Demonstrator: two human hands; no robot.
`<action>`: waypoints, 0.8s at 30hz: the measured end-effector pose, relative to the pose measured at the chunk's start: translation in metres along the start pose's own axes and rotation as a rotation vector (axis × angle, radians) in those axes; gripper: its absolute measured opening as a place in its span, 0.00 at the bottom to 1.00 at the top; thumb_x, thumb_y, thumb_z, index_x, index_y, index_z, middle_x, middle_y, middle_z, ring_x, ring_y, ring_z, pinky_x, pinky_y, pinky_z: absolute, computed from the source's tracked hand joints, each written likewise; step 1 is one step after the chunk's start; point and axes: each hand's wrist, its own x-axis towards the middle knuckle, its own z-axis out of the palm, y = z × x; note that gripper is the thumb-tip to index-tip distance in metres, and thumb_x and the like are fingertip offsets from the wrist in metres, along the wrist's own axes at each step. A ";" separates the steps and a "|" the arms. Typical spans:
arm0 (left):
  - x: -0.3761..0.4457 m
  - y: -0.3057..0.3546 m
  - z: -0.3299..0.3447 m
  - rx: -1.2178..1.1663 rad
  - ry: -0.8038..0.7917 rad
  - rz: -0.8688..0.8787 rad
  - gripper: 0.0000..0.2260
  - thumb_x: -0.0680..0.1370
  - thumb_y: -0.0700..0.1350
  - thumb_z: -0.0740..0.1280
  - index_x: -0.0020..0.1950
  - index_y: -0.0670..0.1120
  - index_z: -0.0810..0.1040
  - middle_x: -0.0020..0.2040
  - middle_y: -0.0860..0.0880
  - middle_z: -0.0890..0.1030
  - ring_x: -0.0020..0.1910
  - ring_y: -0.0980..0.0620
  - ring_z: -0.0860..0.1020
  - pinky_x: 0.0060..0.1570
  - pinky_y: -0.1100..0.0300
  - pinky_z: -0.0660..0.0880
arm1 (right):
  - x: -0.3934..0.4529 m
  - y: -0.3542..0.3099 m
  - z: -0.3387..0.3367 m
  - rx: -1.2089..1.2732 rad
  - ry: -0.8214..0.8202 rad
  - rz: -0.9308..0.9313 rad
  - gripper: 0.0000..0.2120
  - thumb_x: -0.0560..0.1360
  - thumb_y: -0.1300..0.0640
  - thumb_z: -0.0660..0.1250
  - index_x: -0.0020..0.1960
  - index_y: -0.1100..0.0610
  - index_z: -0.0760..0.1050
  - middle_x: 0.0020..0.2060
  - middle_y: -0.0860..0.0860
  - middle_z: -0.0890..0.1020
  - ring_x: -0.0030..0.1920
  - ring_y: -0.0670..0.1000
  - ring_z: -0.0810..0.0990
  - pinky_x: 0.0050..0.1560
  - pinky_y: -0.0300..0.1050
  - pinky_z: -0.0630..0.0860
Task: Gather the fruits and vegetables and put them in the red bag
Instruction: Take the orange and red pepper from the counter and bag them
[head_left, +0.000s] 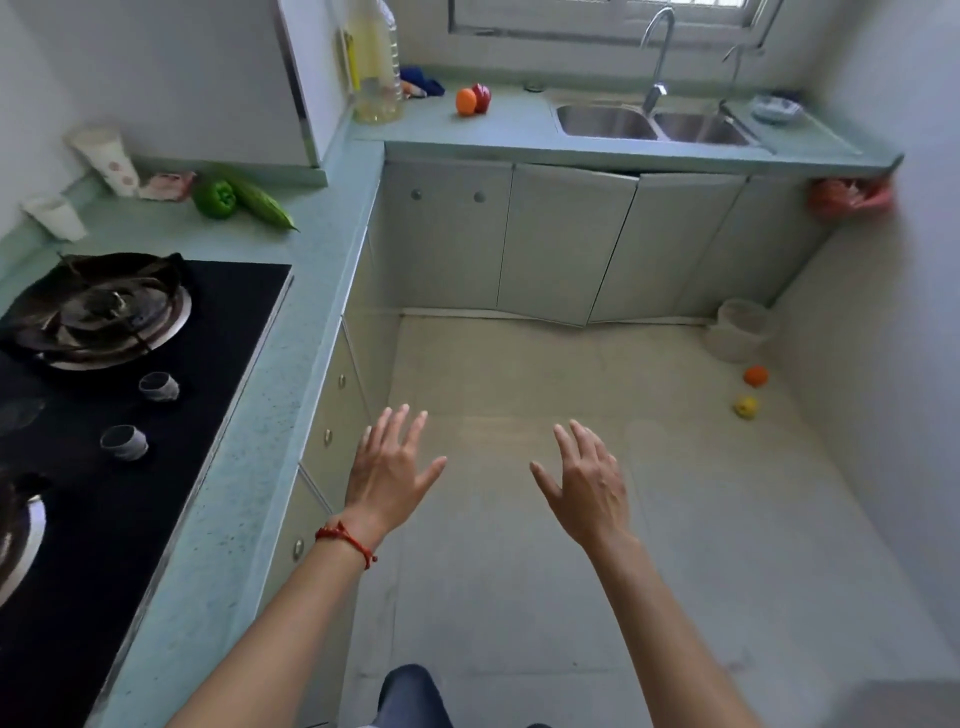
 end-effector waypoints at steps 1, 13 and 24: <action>0.007 -0.003 -0.001 -0.006 0.002 0.001 0.29 0.77 0.56 0.60 0.74 0.44 0.59 0.75 0.41 0.60 0.74 0.43 0.55 0.71 0.48 0.54 | 0.007 -0.002 0.002 0.002 0.001 -0.001 0.27 0.70 0.43 0.58 0.58 0.62 0.76 0.56 0.62 0.80 0.56 0.61 0.79 0.49 0.56 0.78; 0.106 -0.032 -0.004 -0.004 -0.014 0.023 0.30 0.77 0.59 0.56 0.74 0.44 0.57 0.75 0.42 0.59 0.75 0.44 0.54 0.72 0.51 0.52 | 0.107 -0.009 0.029 0.023 -0.018 -0.017 0.26 0.69 0.45 0.63 0.59 0.62 0.76 0.56 0.62 0.80 0.57 0.61 0.79 0.50 0.55 0.78; 0.277 -0.005 0.013 -0.012 -0.014 0.001 0.29 0.78 0.56 0.58 0.74 0.45 0.57 0.75 0.43 0.58 0.75 0.45 0.52 0.72 0.52 0.51 | 0.273 0.046 0.057 0.091 -0.024 -0.008 0.29 0.71 0.44 0.61 0.64 0.62 0.72 0.63 0.62 0.75 0.64 0.60 0.73 0.58 0.56 0.72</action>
